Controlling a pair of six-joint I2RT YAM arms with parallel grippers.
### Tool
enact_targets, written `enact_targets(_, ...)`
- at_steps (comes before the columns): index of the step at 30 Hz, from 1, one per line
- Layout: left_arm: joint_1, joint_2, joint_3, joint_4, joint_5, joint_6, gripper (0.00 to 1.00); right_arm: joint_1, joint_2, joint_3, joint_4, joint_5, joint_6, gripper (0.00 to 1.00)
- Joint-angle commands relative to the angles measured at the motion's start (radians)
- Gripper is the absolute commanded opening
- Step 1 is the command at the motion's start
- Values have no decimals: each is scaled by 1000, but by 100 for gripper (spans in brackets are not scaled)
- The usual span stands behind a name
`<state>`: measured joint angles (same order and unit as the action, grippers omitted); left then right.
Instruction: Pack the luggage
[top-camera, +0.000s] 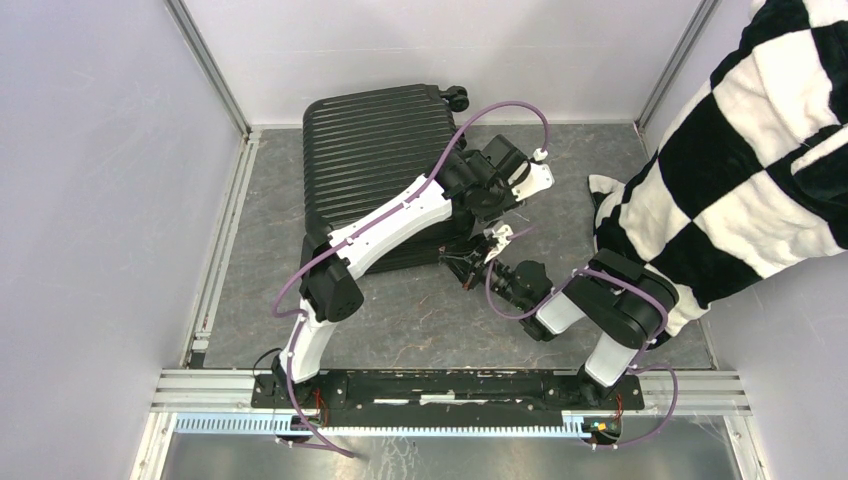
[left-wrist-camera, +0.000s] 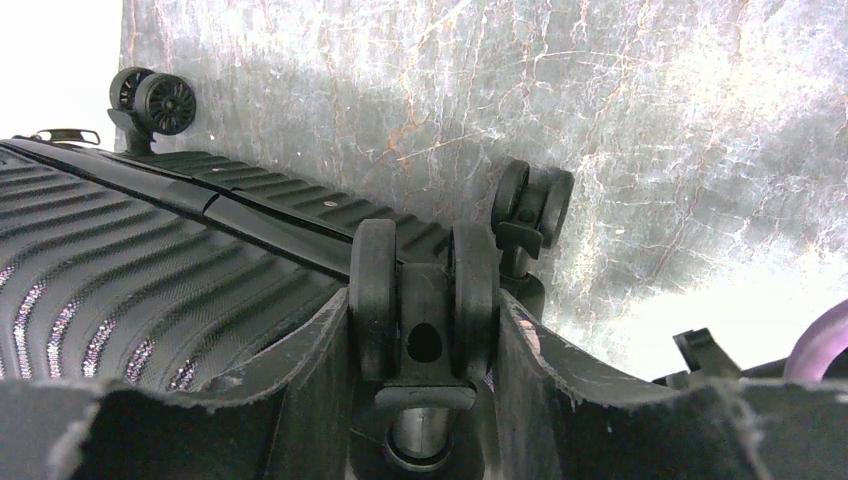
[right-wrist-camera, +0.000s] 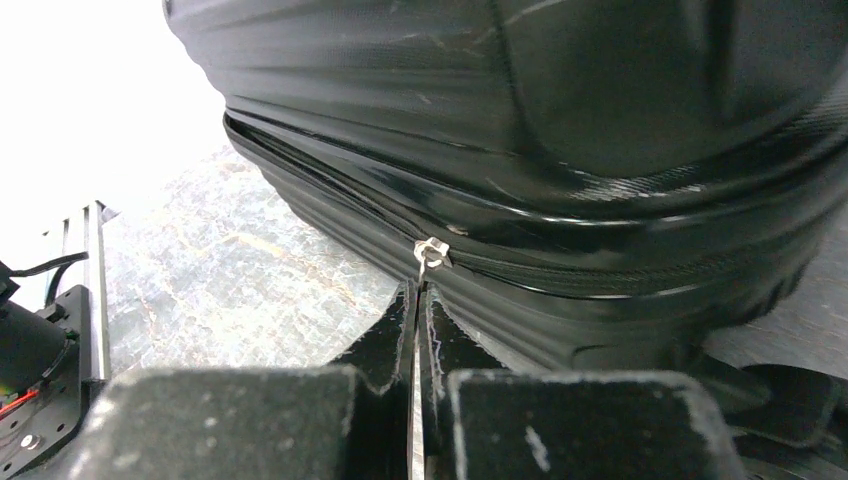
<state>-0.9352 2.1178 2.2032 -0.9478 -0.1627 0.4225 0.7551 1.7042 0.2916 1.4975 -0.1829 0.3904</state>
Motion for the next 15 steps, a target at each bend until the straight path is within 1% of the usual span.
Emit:
enact_targets(1, 12, -42, 114, 350, -10, -72, 2, 102, 31, 48, 438, -129, -1, 0)
enact_targets(7, 12, -41, 116, 380, 2, -78, 2, 225, 86, 145, 351, -115, -54, 0)
enact_targets(15, 13, -44, 112, 382, 1, -82, 2, 388, 198, 338, 195, -168, -102, 0)
